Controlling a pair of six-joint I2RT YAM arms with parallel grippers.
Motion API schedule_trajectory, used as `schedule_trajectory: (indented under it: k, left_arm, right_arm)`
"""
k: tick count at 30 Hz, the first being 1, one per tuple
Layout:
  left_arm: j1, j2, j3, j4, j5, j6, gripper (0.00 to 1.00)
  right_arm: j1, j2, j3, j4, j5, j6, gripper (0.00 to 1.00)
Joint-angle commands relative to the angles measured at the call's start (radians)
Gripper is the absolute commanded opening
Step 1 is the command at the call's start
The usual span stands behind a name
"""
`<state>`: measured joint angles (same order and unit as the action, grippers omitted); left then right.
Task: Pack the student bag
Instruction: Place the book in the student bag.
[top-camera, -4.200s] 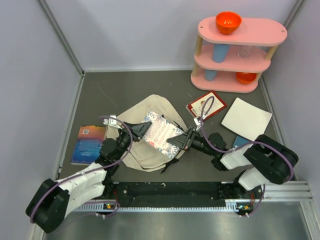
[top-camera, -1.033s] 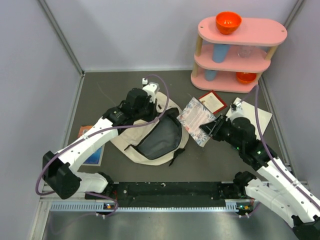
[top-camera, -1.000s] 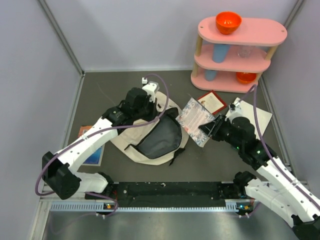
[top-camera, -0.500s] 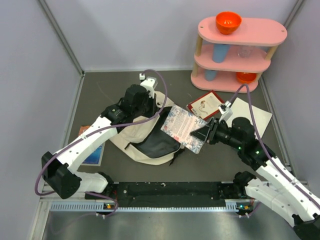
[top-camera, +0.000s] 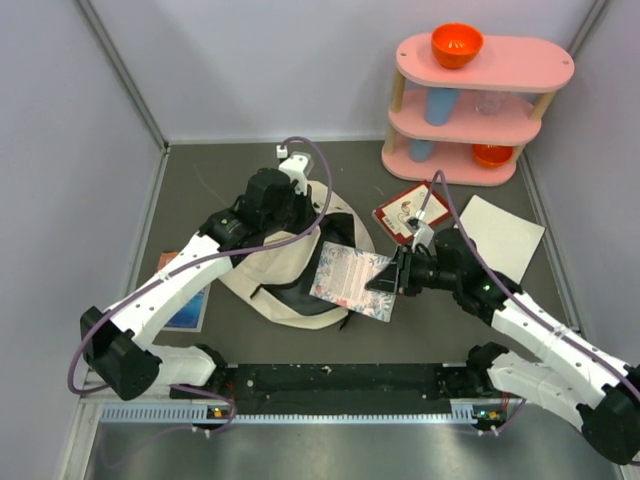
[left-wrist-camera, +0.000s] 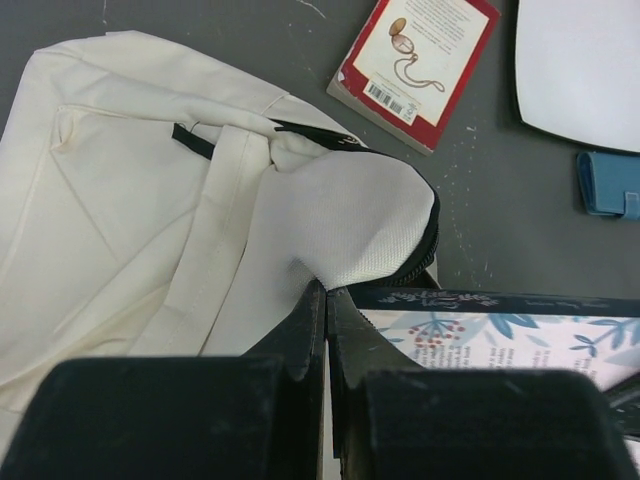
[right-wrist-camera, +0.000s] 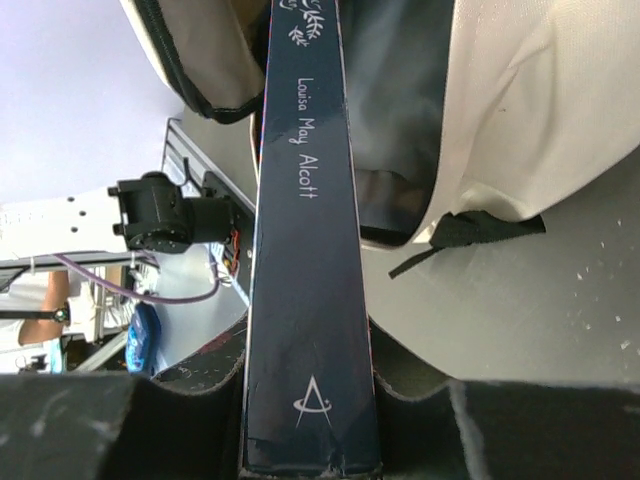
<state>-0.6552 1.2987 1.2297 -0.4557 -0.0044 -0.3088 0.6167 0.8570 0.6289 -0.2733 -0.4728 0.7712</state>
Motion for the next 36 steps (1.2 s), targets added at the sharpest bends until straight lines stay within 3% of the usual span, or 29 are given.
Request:
schedule_trajectory:
  k: [1,6,9,11,15,17,22,33,36]
  left_arm:
    - [0.006,-0.064,0.040,0.132,0.049,-0.004,0.00]
    - [0.005,-0.073,0.019,0.167,0.125,-0.010,0.00]
    - [0.005,-0.076,0.004,0.184,0.167,-0.007,0.00]
    - [0.005,-0.079,-0.006,0.193,0.178,-0.010,0.00]
    - [0.005,-0.098,-0.025,0.227,0.208,-0.019,0.00]
    - [0.005,-0.102,-0.027,0.236,0.224,-0.018,0.00]
    - [0.006,-0.105,-0.018,0.247,0.245,0.004,0.00]
    - [0.008,-0.052,0.040,0.247,0.336,0.053,0.00]
    - [0.011,-0.041,0.047,0.277,0.397,0.080,0.00]
  right_arm:
    - [0.014,0.031,-0.011,0.265,-0.035,0.098,0.00]
    - [0.041,0.140,-0.050,0.400,0.105,0.247,0.00]
    - [0.044,0.197,-0.099,0.639,0.149,0.394,0.00]
    - [0.048,0.235,-0.103,0.750,0.167,0.436,0.00]
    - [0.064,0.364,-0.049,0.781,0.197,0.484,0.00]
    - [0.071,0.414,-0.044,0.921,0.169,0.505,0.00]
    - [0.104,0.559,0.005,0.996,0.198,0.589,0.00]
    - [0.173,0.718,0.198,0.916,0.385,0.500,0.00]
    - [0.186,0.776,0.186,1.040,0.416,0.491,0.02]
